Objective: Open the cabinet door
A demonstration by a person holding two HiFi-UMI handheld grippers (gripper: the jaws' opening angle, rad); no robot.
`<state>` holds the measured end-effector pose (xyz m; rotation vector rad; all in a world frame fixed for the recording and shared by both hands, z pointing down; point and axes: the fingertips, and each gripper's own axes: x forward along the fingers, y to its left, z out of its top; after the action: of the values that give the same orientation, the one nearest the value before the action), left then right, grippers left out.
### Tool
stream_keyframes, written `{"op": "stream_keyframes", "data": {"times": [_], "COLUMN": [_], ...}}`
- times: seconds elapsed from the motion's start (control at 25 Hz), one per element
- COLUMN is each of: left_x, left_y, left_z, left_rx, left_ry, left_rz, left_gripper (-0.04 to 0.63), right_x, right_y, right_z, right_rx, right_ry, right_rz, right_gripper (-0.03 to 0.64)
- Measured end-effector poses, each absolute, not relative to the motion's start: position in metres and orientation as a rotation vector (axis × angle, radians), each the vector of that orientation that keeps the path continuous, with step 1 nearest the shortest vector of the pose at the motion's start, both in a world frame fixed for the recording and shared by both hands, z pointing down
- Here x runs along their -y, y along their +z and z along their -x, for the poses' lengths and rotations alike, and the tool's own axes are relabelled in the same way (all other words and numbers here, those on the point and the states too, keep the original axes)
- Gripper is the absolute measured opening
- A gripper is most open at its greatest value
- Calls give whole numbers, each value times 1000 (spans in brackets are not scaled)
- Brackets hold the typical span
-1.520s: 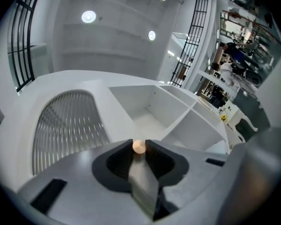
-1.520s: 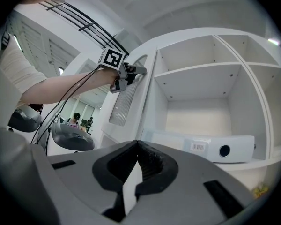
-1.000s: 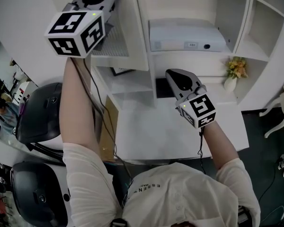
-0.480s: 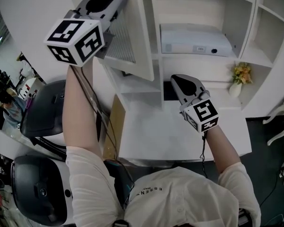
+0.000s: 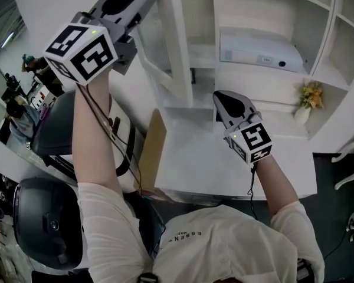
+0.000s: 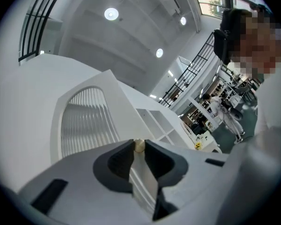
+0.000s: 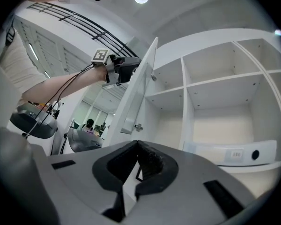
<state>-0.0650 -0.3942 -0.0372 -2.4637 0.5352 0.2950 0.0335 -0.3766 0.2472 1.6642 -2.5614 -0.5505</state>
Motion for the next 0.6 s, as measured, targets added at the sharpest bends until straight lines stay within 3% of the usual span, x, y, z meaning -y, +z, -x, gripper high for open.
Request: {"op": "stream_keyframes", "data": {"times": [0.4,0.6], "left_x": [368,386], "left_y": [-42,-38], "left_z": [169,181], "left_rx": [-510,-556], "left_ry": [359,307], "left_rz": [2520,2529], "left_gripper": [78,78], "right_x": [367,380], "right_y": [230,240], "right_z": [65,79], "right_rx": [2701,2777], "right_ry": [-658,-632], "right_rz": [-1510,-1436], "right_gripper": [15,15]}}
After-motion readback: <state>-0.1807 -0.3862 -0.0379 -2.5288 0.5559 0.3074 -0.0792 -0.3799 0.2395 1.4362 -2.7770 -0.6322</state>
